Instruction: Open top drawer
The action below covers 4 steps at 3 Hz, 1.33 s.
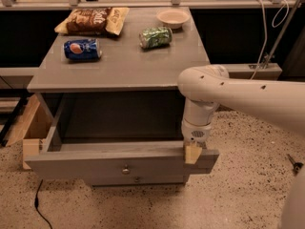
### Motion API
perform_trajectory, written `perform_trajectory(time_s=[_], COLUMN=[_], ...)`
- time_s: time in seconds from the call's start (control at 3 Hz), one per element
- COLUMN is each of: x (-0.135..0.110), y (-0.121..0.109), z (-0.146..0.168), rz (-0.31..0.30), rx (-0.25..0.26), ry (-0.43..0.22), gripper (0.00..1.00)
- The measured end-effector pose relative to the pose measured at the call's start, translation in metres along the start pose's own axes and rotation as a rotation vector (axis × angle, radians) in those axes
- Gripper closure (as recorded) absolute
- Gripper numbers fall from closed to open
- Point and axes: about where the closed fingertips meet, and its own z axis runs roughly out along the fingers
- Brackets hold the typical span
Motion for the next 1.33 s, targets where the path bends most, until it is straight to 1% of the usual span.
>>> perform_trajectory(time_s=[0.33, 0.67, 1.33], x=[0.0035, 0.0035, 0.0035], y=[0.0051, 0.0051, 0.0052], z=[0.0013, 0.0013, 0.0013], rz=[0.017, 0.017, 0.017], rx=[0.0, 0.0, 0.0], ry=[-0.011, -0.011, -0.011], gripper=[1.0, 0.81, 0.35])
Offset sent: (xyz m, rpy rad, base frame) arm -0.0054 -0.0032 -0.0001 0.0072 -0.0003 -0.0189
